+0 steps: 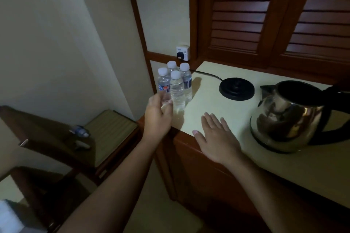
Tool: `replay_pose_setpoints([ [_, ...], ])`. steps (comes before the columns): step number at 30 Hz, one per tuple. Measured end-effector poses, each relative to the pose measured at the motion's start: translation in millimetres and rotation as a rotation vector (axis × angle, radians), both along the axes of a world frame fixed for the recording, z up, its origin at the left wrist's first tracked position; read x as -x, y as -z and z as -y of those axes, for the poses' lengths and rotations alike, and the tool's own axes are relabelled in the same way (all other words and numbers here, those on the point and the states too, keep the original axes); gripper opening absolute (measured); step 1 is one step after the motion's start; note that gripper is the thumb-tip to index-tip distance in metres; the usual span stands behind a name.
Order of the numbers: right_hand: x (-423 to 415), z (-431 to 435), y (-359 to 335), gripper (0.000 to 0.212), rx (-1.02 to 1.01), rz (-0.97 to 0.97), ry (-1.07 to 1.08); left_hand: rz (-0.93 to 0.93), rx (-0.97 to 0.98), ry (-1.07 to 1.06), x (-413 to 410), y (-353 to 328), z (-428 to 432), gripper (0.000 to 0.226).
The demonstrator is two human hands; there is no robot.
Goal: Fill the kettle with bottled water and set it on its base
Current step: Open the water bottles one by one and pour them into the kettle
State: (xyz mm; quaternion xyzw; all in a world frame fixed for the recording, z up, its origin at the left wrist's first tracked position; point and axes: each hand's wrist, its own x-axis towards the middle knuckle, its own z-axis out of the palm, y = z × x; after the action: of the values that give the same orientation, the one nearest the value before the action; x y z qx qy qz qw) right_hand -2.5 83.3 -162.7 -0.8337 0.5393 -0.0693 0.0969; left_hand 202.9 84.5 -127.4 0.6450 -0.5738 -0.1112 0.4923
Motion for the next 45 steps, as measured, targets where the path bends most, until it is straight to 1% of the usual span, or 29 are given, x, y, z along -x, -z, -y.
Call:
replay_pose_setpoints([
  [3, -2.0, 1.4, 1.4, 0.076, 0.027, -0.082, 0.006, -0.193, -0.059, -0.004, -13.4, -11.7, 25.9, 0.055],
  [5, -3.5, 2.1, 2.8, 0.076, 0.054, -0.092, 0.004, -0.302, -0.134, 0.064, -21.5, -16.8, 40.8, 0.068],
  [7, -4.3, 2.5, 4.4, 0.076, 0.076, -0.094, 0.006, -0.37, -0.206, 0.154, -31.5, -17.0, 53.6, 0.073],
  [9, -4.2, 2.5, 4.9, 0.076, 0.094, -0.094, 0.008, -0.398, -0.257, 0.22, -39.1, -17.7, 61.1, 0.073],
  [11, -3.7, 2.7, 4.5, 0.076, 0.1, -0.078, 0.006, -0.385, -0.256, 0.257, -42.3, -18.3, 64.0, 0.069],
  [15, -2.4, 3.3, 5.8, 0.075, 0.1, -0.021, 0.003, -0.339, -0.231, 0.262, -40.9, -19.5, 62.1, 0.046],
  [16, -1.4, 3.2, 6.7, 0.074, 0.106, 0.01, 0.004, -0.344, -0.231, 0.248, -42.0, -17.3, 61.6, 0.044],
  [18, 0.9, 1.9, 7.6, 0.07, 0.144, 0.104, 0.0, -0.344, -0.215, 0.186, -46.7, -12.9, 57.7, 0.047],
  [20, 2.6, -1.5, 5.2, 0.063, 0.178, 0.249, 0.009, -0.337, -0.18, 0.124, -52.9, -6.4, 49.8, 0.05],
  [23, 3.9, -10.9, -8.5, 0.052, 0.145, 0.5, 0.059, -0.319, -0.122, 0.095, -45.0, -15.3, 8.3, 0.05],
  [27, 3.4, -32.4, -49.0, 0.036, 0.191, 0.74, 0.065, -0.288, -0.08, 0.262, -14.4, -23.0, -45.5, 0.049],
  [29, 4.6, -43.3, -77.0, 0.035, 0.218, 0.813, 0.036, -0.233, -0.092, 0.377, 7.8, -29.6, -64.5, 0.05],
  [31, 10.2, -50.4, -98.1, 0.038, 0.281, 0.797, 0.024, -0.187, -0.106, 0.482, 30.3, -35.6, -77.3, 0.05],
  [33, 23.0, -53.7, -111.2, 0.04, 0.372, 0.684, 0.061, -0.186, -0.118, 0.562, 50.7, -41.0, -83.9, 0.048],
  [35, 44.9, -56.4, -119.7, 0.035, 0.405, 0.592, 0.121, -0.208, -0.125, 0.617, 69.8, -46.1, -87.2, 0.046],
  [37, 70.9, -62.1, -128.5, 0.036, 0.386, 0.552, 0.083, -0.231, -0.141, 0.682, 85.4, -48.0, -87.9, 0.044],
  [40, 104.6, -77.2, -142.6, 0.036, 0.335, 0.511, 0.02, -0.204, -0.171, 0.798, 107.0, -47.4, -84.4, 0.044],
  [42, 122.2, -87.7, -150.3, 0.031, 0.312, 0.469, 0.011, -0.217, -0.179, 0.883, 121.8, -48.5, -80.1, 0.042],
  [45, 150.1, -103.6, -162.4, 0.016, 0.213, 0.454, 0.039, -0.221, -0.183, 1.038, 142.5, -54.2, -73.5, 0.039],
])
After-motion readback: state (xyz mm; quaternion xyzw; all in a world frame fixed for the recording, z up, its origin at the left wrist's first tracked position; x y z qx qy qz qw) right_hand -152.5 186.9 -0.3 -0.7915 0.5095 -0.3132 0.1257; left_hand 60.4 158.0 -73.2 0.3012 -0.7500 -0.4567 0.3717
